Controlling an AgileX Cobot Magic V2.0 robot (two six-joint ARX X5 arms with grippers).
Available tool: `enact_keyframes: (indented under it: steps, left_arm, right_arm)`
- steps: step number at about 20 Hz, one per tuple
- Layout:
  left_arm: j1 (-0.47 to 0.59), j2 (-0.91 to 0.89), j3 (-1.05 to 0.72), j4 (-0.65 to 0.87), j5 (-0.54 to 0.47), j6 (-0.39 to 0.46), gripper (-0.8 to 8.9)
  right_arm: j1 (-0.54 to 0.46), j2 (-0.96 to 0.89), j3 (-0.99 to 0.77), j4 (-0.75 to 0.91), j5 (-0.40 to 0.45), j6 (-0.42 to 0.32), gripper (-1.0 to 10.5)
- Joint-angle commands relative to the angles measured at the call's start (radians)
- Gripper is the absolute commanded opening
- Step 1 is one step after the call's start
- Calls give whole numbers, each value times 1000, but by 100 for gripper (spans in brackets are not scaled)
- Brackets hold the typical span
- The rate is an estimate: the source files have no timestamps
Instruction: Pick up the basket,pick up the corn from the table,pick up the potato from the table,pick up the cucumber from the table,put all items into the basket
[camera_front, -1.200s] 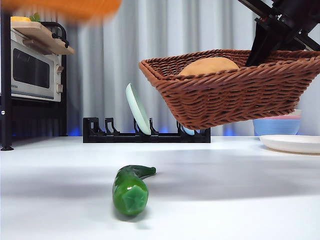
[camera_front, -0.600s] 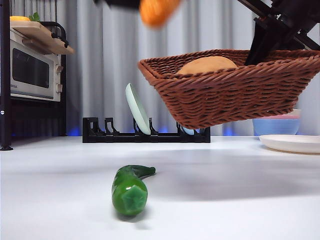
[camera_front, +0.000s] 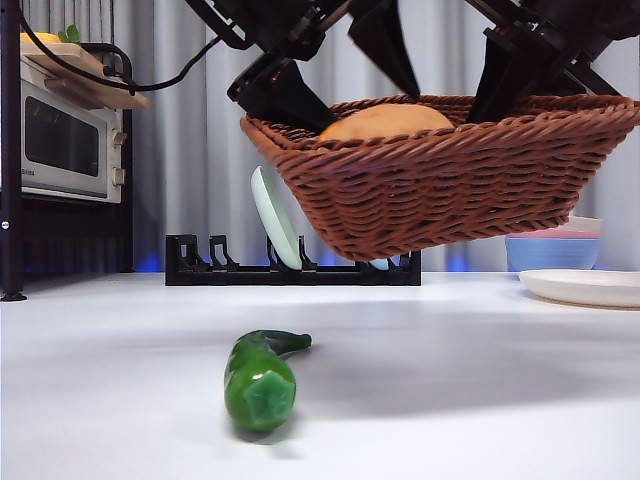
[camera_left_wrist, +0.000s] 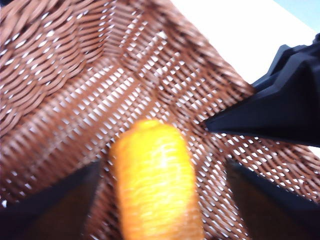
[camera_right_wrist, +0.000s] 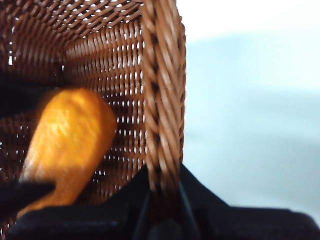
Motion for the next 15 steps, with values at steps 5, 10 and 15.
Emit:
enact_keyframes:
  steps: [5, 10, 15]
  left_arm:
    - [-39, -147, 148, -292, 5, 19, 564]
    - [-73, -332, 180, -642, 3, 49, 562]
    - [-135, -357, 132, -915, -155, 9, 562]
  right_arm:
    - [1, -2, 1, 22, -6, 18, -11]
    - [-11, -2, 1, 31, -3, 17, -11]
    - [-54, -2, 1, 82, -6, 17, -11]
